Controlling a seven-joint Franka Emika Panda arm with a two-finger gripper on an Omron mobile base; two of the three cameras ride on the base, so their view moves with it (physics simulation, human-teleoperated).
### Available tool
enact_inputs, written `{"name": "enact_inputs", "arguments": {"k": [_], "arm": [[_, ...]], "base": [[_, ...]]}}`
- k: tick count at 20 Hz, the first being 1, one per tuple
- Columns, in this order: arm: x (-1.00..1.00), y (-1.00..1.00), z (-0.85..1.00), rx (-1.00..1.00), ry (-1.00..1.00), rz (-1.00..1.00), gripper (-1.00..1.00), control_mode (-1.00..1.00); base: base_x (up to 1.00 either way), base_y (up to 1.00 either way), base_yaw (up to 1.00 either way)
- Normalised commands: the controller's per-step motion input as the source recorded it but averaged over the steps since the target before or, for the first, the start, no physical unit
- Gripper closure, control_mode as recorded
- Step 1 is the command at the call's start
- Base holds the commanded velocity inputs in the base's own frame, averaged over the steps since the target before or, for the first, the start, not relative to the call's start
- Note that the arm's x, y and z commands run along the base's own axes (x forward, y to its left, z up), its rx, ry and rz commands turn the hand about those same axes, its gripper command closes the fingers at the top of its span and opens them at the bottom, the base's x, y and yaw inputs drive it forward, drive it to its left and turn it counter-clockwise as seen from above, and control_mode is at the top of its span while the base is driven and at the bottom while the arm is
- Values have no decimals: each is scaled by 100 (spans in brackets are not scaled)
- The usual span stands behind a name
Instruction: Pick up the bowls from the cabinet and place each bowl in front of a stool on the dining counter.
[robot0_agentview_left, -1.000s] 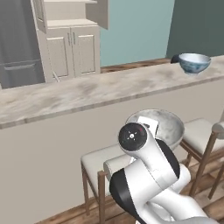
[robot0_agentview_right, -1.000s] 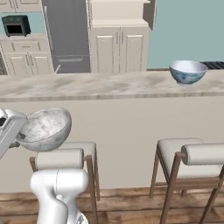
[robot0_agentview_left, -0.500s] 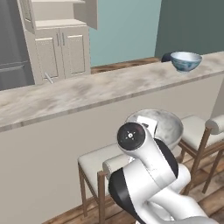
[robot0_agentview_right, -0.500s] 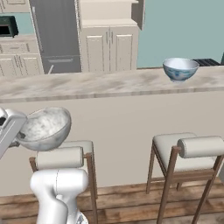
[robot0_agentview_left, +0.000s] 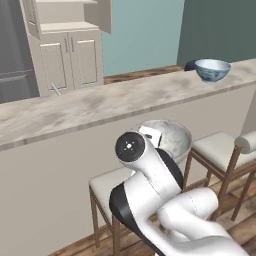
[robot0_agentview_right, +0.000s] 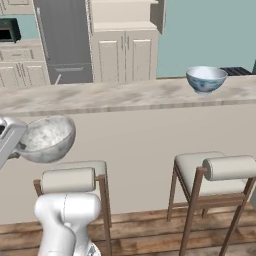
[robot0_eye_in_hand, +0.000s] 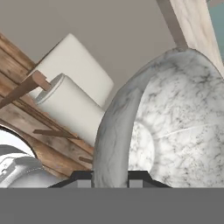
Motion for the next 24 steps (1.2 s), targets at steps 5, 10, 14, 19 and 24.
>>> {"name": "enact_inputs", "arguments": {"k": [5, 10, 14, 19, 24], "arm": [[41, 46, 33, 0, -1, -1, 100, -100], [64, 39, 42, 5, 2, -14, 100, -100], [59, 50, 44, 0, 0, -14, 100, -100], [81, 21, 27, 2, 0, -6, 100, -100], [88, 3, 18, 12, 0, 0, 100, -100]], "base": [[0, 0, 0], [0, 0, 0], [0, 0, 0], [0, 0, 0], [0, 0, 0]]}}
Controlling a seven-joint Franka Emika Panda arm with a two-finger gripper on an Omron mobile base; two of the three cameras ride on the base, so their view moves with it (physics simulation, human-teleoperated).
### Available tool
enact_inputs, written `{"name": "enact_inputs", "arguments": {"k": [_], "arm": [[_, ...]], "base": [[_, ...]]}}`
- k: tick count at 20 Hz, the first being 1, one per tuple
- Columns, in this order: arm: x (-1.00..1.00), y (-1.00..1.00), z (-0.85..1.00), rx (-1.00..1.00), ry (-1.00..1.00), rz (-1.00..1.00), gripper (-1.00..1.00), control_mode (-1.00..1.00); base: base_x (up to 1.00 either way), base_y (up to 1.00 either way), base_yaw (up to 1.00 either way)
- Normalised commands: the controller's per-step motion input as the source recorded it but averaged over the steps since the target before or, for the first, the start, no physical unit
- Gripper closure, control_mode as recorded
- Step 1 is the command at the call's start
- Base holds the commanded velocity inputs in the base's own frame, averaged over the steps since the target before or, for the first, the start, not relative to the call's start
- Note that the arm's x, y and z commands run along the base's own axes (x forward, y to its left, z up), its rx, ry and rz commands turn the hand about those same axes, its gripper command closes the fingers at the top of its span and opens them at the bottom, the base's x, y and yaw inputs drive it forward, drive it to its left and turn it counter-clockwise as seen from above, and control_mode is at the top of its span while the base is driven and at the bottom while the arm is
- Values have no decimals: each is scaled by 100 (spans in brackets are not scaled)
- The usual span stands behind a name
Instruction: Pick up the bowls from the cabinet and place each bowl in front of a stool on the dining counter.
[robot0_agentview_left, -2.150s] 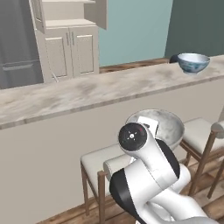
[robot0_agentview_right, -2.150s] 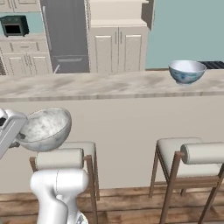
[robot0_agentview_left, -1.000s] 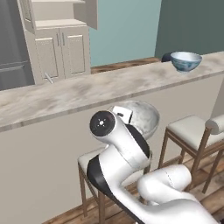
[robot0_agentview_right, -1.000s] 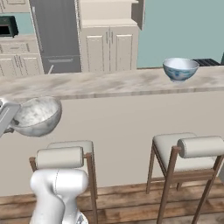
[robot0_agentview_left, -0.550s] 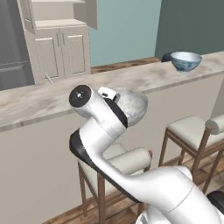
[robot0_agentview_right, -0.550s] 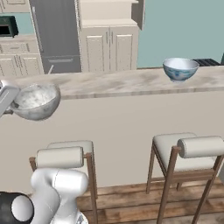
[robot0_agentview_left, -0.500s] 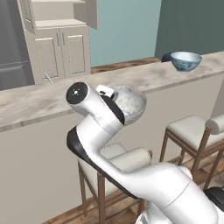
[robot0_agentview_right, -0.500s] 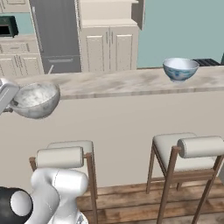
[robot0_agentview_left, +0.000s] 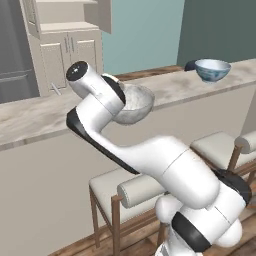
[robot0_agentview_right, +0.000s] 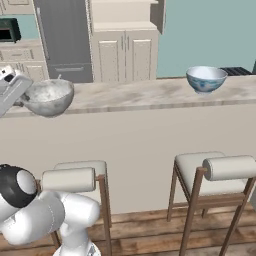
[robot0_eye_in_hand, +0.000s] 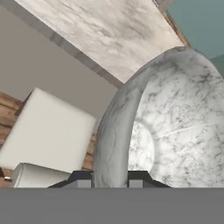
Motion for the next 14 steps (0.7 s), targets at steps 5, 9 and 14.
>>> {"name": "enact_inputs", "arguments": {"k": [5, 9, 14], "arm": [[99, 0, 6, 8, 5, 0, 100, -100], [91, 0, 0, 2, 1, 0, 100, -100], [78, 1, 0, 0, 0, 0, 100, -100]], "base": [[0, 0, 0], [0, 0, 0], [0, 0, 0]]}}
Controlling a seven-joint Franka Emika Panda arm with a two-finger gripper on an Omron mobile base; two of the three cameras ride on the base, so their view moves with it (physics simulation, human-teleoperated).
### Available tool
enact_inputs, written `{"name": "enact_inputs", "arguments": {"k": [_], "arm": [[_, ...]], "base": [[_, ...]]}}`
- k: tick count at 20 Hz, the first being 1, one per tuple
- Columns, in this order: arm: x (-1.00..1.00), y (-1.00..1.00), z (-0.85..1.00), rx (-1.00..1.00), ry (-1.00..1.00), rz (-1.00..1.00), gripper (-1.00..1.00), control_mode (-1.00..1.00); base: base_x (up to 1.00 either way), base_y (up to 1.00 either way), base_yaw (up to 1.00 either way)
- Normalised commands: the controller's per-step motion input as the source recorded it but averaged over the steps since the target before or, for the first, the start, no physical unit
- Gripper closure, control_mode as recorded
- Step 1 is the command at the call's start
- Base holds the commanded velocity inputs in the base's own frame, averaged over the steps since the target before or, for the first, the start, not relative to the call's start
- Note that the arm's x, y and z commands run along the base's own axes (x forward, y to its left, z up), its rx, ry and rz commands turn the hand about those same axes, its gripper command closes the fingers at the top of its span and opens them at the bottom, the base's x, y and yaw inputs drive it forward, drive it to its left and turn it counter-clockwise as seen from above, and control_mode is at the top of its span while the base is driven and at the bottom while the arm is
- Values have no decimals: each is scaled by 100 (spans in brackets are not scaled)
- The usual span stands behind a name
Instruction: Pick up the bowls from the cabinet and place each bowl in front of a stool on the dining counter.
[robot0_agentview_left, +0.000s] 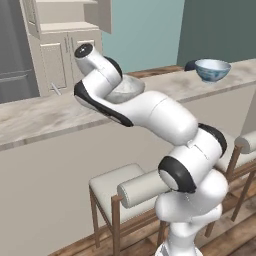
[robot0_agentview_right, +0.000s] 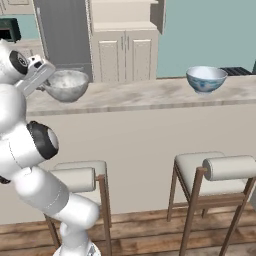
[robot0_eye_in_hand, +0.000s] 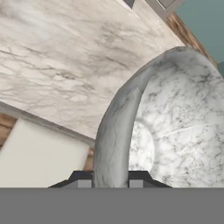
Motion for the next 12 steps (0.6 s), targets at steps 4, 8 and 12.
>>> {"name": "enact_inputs", "arguments": {"k": [4, 8, 12], "arm": [[64, 11, 0, 0, 0, 0, 100, -100], [47, 21, -1, 0, 0, 0, 100, -100], [32, 31, -6, -2, 0, -1, 100, -100]], "base": [[0, 0, 0], [0, 0, 0], [0, 0, 0]]}}
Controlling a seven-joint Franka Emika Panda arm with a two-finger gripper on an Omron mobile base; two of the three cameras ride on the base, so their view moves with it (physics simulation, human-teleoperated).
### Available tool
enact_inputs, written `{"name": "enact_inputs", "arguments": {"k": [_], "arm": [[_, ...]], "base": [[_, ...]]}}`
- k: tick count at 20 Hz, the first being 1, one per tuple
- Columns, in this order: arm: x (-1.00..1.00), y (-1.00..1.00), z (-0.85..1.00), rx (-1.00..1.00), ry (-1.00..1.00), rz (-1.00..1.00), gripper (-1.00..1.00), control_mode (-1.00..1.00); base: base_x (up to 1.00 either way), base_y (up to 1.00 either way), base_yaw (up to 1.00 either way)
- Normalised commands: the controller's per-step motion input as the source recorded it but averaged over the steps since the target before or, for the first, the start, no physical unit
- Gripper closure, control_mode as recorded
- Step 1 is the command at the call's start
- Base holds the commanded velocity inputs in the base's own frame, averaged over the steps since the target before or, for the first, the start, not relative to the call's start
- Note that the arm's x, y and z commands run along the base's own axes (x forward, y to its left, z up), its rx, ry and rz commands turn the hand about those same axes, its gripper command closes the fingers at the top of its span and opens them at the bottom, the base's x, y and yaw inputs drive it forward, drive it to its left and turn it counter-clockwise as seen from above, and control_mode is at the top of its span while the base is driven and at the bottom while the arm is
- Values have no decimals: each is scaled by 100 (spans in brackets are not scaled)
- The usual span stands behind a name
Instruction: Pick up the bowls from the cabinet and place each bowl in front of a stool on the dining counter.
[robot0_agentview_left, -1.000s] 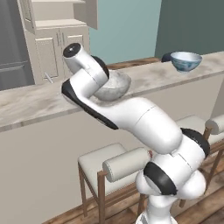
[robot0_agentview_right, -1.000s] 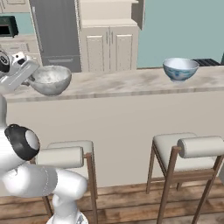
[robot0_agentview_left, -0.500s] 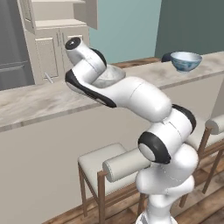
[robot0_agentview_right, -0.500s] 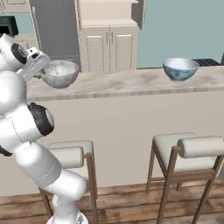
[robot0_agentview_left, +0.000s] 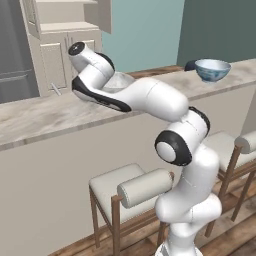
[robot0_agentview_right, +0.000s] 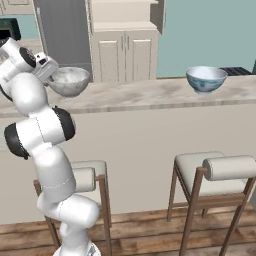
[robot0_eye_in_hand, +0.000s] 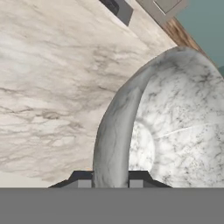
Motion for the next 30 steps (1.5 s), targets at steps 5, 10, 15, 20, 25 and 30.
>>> {"name": "enact_inputs", "arguments": {"k": [5, 10, 15, 20, 25, 30], "arm": [[21, 22, -13, -1, 0, -5, 100, -100], [13, 2, -22, 0, 0, -5, 100, -100], [12, 0, -22, 0, 1, -6, 100, -100], [20, 0, -18, 0, 4, -6, 100, -100], [10, 0, -8, 1, 0, -1, 100, -100], [10, 0, -3, 3, 0, 0, 100, -100]], "base": [[0, 0, 0], [0, 0, 0], [0, 0, 0], [0, 0, 0], [0, 0, 0], [0, 0, 0]]}}
